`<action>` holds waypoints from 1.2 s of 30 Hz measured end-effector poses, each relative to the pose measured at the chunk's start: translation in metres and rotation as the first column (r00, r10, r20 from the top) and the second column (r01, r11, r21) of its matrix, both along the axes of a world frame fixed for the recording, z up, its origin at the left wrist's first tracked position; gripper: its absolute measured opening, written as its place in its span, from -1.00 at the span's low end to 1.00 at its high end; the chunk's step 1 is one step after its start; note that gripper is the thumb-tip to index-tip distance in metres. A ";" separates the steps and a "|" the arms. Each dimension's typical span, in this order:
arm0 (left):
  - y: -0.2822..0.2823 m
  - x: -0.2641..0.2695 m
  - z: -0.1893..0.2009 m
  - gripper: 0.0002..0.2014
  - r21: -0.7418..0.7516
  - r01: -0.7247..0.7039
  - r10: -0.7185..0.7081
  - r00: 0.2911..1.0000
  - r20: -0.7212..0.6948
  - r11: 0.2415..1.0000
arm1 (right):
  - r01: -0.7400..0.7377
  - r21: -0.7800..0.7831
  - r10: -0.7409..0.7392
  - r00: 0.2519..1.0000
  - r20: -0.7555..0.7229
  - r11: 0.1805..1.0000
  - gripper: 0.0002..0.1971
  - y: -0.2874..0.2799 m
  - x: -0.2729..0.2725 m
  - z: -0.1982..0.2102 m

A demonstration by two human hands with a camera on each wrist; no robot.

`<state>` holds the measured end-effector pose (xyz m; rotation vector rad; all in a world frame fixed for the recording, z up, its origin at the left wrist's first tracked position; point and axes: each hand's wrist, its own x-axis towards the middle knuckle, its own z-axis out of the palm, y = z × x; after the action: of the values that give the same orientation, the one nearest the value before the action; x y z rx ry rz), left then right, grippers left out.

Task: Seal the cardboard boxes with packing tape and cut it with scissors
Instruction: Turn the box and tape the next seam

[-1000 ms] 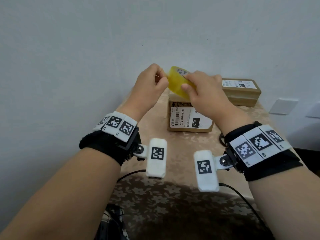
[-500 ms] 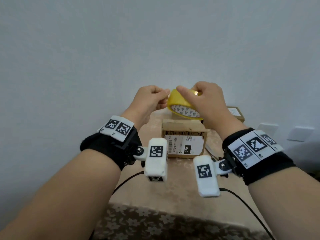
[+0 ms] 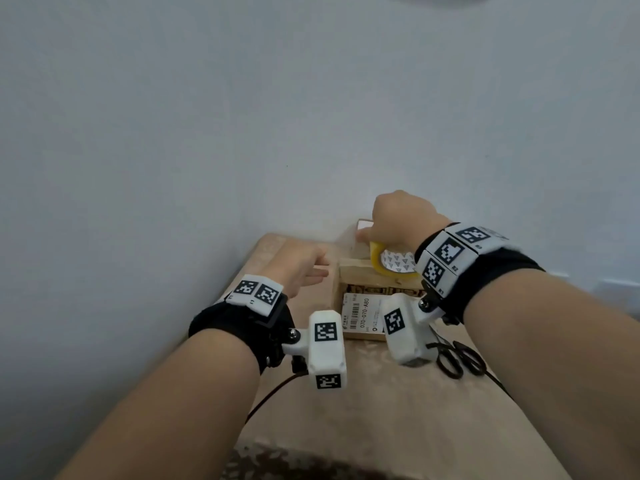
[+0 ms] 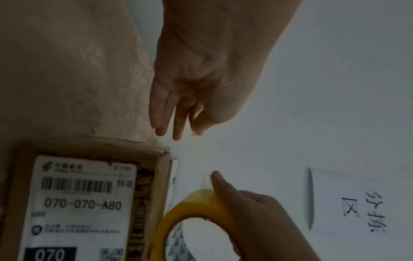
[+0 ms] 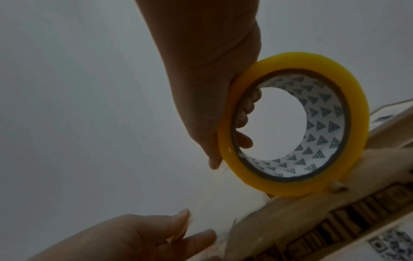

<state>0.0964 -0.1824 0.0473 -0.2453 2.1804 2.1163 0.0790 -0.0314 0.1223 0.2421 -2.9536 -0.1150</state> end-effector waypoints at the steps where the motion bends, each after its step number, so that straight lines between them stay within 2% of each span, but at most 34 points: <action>1: 0.000 -0.001 -0.002 -0.91 -0.003 0.012 -0.012 1.000 0.018 1.000 | 0.006 0.015 -0.006 1.000 0.009 1.000 -0.55 -0.002 -0.002 -0.003; 6: 0.002 -0.004 -0.016 -0.78 0.065 0.073 -0.079 0.993 0.093 0.995 | -0.009 0.129 0.003 0.999 0.050 0.992 -0.68 -0.016 -0.009 -0.009; 9: 0.004 -0.005 -0.026 -0.78 0.094 0.037 -0.046 0.994 0.102 0.995 | -0.072 0.080 0.068 0.997 0.046 0.994 -0.80 -0.022 -0.015 -0.013; 12: 0.005 -0.005 -0.031 -0.85 0.122 0.002 -0.015 0.994 0.105 0.993 | -0.162 0.018 0.162 0.987 -0.009 0.987 -0.82 -0.022 -0.013 -0.013; 16: 0.006 -0.002 -0.036 -0.83 0.166 -0.009 -0.006 0.996 0.092 0.986 | -0.267 0.163 0.289 0.949 -0.128 0.950 -0.80 -0.014 -0.001 -0.020; 19: 0.009 0.001 -0.037 -0.81 0.164 -0.027 0.015 0.997 0.076 0.986 | -0.231 0.292 0.294 0.937 -0.190 0.928 -0.79 -0.009 0.008 -0.021; 21: 0.011 0.001 -0.037 -0.78 0.167 -0.050 0.038 0.997 0.073 0.985 | -0.130 0.305 0.212 0.944 -0.253 0.943 -0.72 -0.010 0.013 -0.026; 23: 0.011 0.002 -0.040 -0.75 0.169 -0.065 0.053 0.996 0.078 0.983 | -0.015 0.258 0.092 0.953 -0.288 0.966 -0.68 -0.012 0.018 -0.034; 26: 0.011 0.005 -0.043 -0.75 0.176 -0.059 0.044 0.995 0.088 0.983 | 0.054 0.127 -0.023 0.973 -0.232 0.990 -0.55 -0.010 0.021 -0.039; 28: 0.011 0.005 -0.043 -0.76 0.174 -0.060 0.047 0.996 0.075 0.983 | 0.018 -0.044 -0.026 0.983 -0.182 0.999 -0.51 -0.003 0.018 -0.038; 31: 0.013 0.005 -0.043 -0.75 0.172 -0.065 0.053 0.996 0.073 0.983 | -0.022 -0.268 -0.021 0.987 -0.156 0.963 -0.48 0.010 0.014 -0.037; 33: 0.015 0.004 -0.044 -0.76 0.145 -0.063 0.054 0.996 0.070 0.987 | -0.007 -0.328 -0.043 0.989 -0.145 0.945 -0.46 0.014 0.015 -0.038; 36: 0.019 0.002 -0.050 -0.76 0.111 -0.072 0.065 0.996 0.067 0.991 | 0.005 -0.321 -0.049 0.990 -0.129 0.947 -0.44 0.013 0.017 -0.040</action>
<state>0.0987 -0.1634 -0.0032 -0.3781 2.0372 2.2271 0.0957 -0.0183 0.0820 0.1414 -2.7839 0.3311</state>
